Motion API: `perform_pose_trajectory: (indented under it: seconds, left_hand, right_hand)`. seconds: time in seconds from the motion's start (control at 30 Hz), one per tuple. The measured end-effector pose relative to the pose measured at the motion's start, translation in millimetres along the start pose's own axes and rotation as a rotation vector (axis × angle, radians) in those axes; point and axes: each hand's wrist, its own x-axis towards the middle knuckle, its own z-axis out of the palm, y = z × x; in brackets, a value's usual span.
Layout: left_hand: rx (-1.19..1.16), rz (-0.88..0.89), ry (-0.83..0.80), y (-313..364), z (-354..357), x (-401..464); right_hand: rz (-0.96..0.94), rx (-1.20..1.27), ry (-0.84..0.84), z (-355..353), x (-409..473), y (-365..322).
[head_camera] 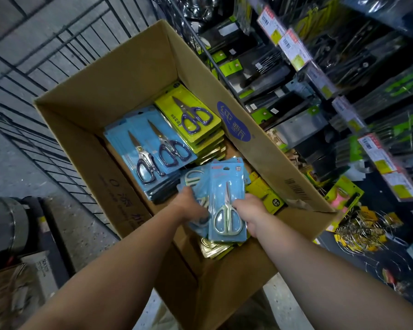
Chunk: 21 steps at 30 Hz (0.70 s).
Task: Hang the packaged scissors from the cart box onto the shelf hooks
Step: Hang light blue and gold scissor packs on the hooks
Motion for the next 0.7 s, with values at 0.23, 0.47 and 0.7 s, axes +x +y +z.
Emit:
perform_pose_trajectory:
  seconds: [0.23,0.47,0.7]
  left_hand:
    - [-0.421,-0.008,0.096,-10,2,-33]
    - [-0.622,0.098,0.044,-25,-12,-73]
    - [-0.639,0.258,-0.042,-33,-19,-104]
  right_hand:
    - [-0.030,0.067,-0.099,-6,-22,-11]
    - [-0.095,0.132,-0.145,-3,-55,-23]
    - [-0.286,0.175,-0.144,-4,-100,-13]
